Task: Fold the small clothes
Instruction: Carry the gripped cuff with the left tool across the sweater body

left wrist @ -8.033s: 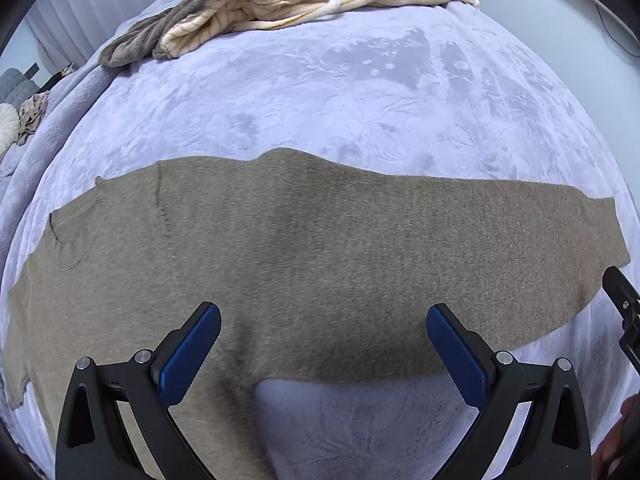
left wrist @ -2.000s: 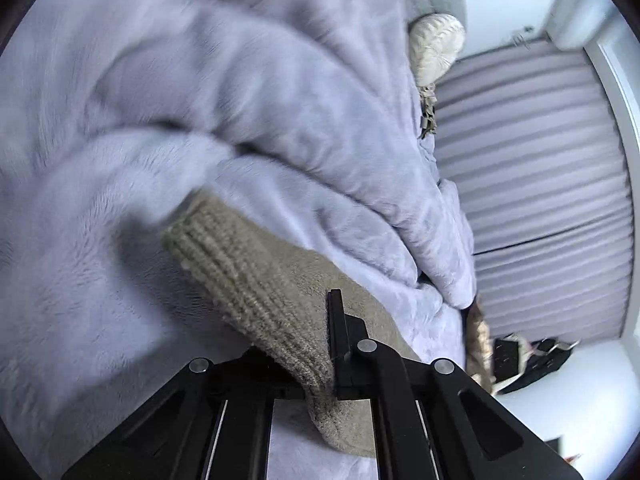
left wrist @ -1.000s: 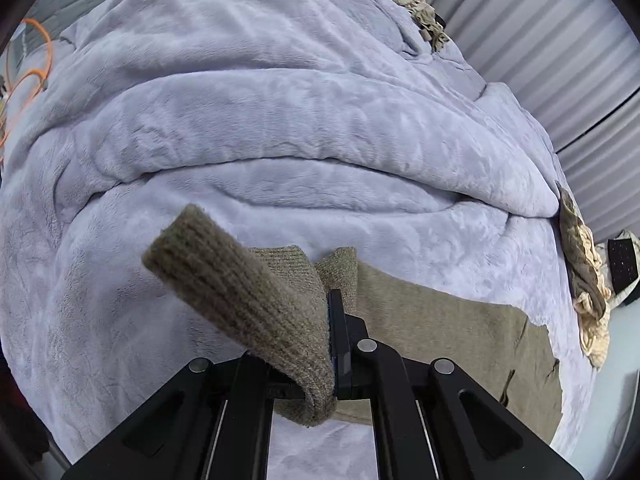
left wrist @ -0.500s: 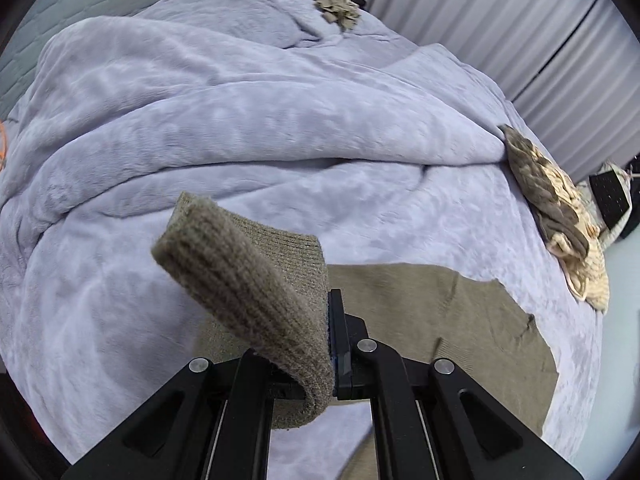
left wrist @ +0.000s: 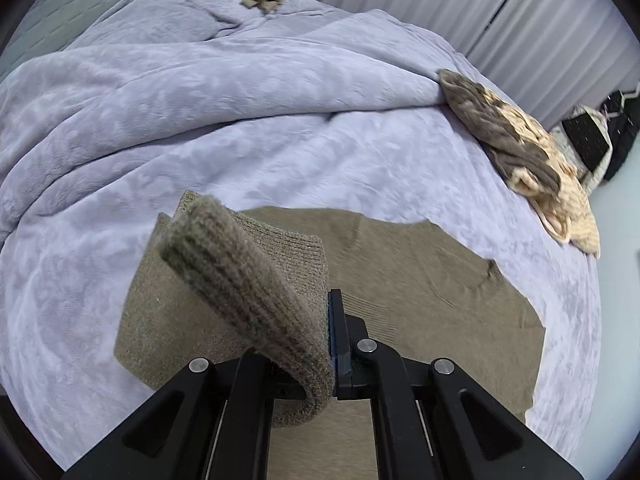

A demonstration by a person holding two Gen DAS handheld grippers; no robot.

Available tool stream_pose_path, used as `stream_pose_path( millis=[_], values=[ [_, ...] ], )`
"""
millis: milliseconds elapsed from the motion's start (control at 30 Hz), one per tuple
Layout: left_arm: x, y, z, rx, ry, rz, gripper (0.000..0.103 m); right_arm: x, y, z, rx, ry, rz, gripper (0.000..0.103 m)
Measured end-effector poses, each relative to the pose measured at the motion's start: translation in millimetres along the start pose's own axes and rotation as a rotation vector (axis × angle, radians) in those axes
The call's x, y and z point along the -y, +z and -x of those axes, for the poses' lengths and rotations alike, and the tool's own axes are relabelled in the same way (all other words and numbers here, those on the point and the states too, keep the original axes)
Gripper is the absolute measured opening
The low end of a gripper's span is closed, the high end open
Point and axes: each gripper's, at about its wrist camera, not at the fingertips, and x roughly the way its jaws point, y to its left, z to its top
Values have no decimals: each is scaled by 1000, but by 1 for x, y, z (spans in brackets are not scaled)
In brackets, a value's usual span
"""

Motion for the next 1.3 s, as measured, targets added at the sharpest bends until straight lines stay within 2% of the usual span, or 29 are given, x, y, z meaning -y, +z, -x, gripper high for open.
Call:
stream_pose_path(
  millis=[500, 1300],
  values=[
    [132, -45, -1, -10, -33, -234, 7, 37, -15, 38, -1, 24, -16, 94],
    [261, -118, -27, -86, -91, -494, 7, 69, -34, 62, 49, 11, -20, 94]
  ],
)
